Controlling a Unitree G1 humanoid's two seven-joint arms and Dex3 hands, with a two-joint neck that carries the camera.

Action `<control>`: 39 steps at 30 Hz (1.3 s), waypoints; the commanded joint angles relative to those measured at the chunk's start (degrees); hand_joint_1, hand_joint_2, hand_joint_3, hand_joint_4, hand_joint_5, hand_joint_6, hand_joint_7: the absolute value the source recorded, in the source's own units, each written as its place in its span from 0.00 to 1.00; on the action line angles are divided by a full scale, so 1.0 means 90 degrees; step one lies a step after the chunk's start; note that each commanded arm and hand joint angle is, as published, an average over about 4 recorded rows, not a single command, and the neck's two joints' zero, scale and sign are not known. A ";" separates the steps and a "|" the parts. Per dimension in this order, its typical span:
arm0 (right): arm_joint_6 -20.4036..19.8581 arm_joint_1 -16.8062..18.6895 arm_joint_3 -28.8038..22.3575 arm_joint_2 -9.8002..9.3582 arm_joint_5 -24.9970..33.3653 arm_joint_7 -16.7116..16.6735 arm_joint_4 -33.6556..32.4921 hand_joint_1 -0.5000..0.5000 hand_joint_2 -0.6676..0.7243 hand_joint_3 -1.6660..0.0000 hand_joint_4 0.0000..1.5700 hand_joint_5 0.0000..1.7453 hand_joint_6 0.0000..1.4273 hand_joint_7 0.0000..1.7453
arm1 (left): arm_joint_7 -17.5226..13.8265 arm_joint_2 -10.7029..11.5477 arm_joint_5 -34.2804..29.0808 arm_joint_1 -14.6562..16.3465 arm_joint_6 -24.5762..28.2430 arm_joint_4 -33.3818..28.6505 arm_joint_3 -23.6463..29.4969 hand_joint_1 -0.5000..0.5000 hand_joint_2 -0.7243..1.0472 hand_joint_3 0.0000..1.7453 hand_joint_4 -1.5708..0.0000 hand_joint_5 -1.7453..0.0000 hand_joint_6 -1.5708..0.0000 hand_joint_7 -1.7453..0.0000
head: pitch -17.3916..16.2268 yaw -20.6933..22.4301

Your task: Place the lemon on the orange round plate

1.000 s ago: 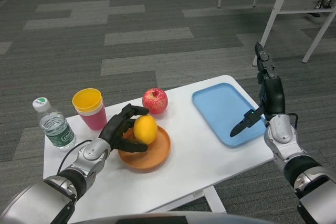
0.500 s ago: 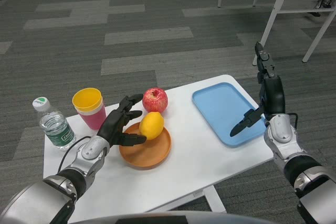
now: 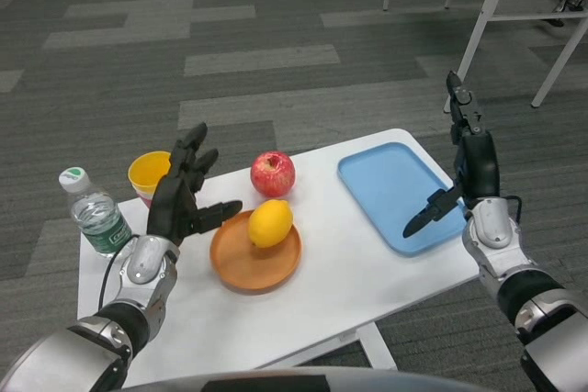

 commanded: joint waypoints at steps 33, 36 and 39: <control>-0.0007 -0.0014 -0.0006 0.0042 0.0033 -0.0020 0.0077 0.08 1.00 1.00 0.22 0.00 0.00 0.00 | 0.0090 0.0378 -0.2849 0.0310 -0.0700 -0.2322 -0.1274 1.00 0.15 0.05 1.00 0.88 1.00 0.83 | -0.0058 -0.0007; -0.0007 -0.0014 0.0001 0.0047 0.0033 -0.0020 0.0077 0.07 1.00 1.00 0.22 0.00 0.00 0.00 | 0.0090 0.0378 -0.2849 0.0310 -0.0695 -0.2329 -0.1274 1.00 0.14 0.05 1.00 0.88 1.00 0.80 | -0.0050 -0.0002; -0.0015 -0.0014 0.0004 0.0054 0.0033 -0.0020 0.0064 0.07 1.00 1.00 0.22 0.00 0.00 0.00 | 0.0090 0.0378 -0.2849 0.0312 -0.0695 -0.2341 -0.1274 1.00 0.12 0.05 1.00 0.88 1.00 0.79 | -0.0032 -0.0001</control>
